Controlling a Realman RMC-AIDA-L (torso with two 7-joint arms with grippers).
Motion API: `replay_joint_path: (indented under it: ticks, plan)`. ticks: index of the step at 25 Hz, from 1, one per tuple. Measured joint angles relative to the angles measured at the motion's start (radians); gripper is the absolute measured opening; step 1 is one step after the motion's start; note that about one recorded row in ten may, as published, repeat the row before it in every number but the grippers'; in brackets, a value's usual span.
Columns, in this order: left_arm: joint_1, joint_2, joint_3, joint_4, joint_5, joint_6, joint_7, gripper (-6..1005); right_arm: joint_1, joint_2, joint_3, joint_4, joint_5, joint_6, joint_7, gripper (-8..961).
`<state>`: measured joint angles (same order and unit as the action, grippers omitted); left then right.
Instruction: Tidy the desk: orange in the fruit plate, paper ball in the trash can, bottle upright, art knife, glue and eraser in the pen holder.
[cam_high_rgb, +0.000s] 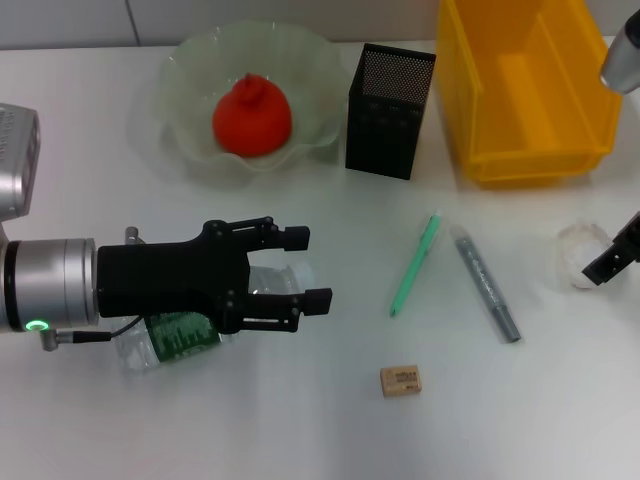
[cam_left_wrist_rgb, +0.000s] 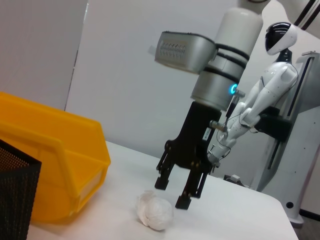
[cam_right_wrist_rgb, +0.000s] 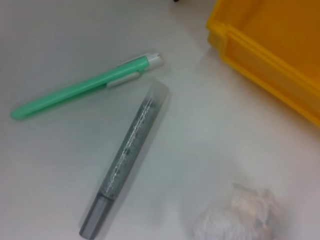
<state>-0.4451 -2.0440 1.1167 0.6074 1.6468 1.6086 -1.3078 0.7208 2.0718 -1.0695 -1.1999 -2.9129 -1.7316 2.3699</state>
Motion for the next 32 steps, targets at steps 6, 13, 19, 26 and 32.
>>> replay_joint_path:
  ticks: [6,13,19,26,32]
  plan:
    - [-0.001,0.001,0.000,0.000,-0.004,0.000,-0.001,833,-0.006,0.003,0.000,0.091,-0.001,0.097,-0.024,740]
    - [-0.001,0.003,0.000,0.000,-0.005,0.001,-0.002,833,-0.008,0.005,-0.010,0.126,0.003,0.143,-0.039,740]
    - [0.001,0.007,0.000,0.000,-0.006,0.005,-0.002,833,-0.024,0.006,-0.003,0.003,0.085,0.050,-0.040,579]
    - [0.001,0.009,-0.004,0.000,-0.006,0.008,-0.003,833,-0.036,0.004,0.040,-0.244,0.200,-0.095,-0.019,542]
    - [0.000,0.009,-0.011,0.000,-0.005,0.011,-0.004,832,-0.030,0.002,0.144,-0.367,0.235,0.082,0.088,523]
